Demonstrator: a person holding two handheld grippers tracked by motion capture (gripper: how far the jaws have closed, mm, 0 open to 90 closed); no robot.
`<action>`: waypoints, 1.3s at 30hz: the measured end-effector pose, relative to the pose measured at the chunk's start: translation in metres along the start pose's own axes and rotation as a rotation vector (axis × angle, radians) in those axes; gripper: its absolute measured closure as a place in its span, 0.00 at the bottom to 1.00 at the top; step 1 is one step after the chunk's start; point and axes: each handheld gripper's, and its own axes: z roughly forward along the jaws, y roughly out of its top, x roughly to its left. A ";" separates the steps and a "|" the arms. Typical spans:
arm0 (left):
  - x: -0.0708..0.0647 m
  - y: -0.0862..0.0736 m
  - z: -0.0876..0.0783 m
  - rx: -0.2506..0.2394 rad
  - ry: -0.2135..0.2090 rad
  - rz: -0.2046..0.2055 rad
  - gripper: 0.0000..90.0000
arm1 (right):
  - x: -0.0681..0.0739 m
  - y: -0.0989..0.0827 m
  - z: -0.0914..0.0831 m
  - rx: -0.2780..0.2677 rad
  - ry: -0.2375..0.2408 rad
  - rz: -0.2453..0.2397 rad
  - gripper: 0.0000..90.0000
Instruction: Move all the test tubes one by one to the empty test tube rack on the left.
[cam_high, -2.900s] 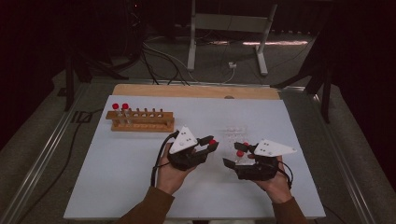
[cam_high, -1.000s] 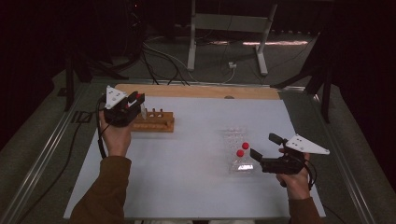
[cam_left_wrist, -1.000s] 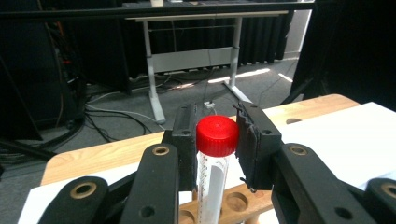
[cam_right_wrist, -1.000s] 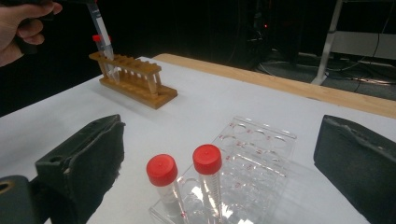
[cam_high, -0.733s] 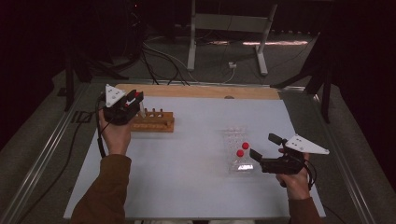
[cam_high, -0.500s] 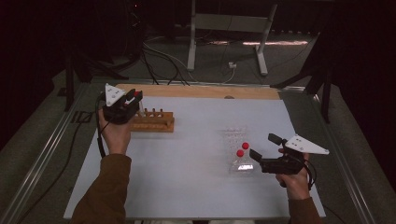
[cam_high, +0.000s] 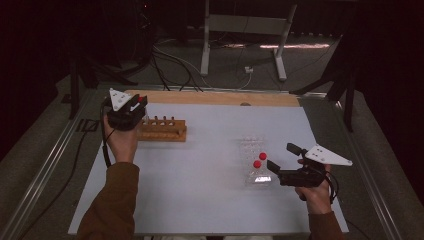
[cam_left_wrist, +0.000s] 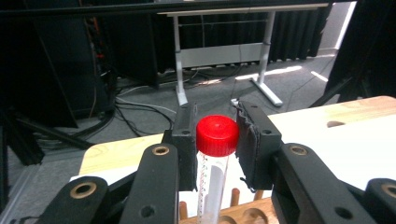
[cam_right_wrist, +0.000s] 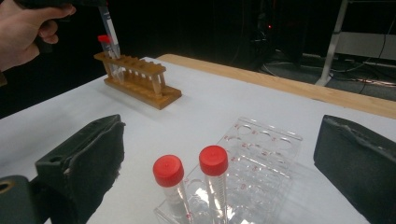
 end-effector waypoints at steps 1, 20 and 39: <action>0.000 0.000 0.001 -0.002 0.003 -0.003 0.79 | 0.000 0.000 0.000 -0.002 0.001 0.000 0.02; 0.012 -0.029 0.018 0.089 0.033 -0.044 0.79 | 0.001 0.000 0.000 -0.003 0.009 -0.006 0.02; 0.011 -0.049 0.026 0.155 0.027 -0.055 0.79 | 0.001 0.000 0.000 -0.005 0.010 -0.008 0.02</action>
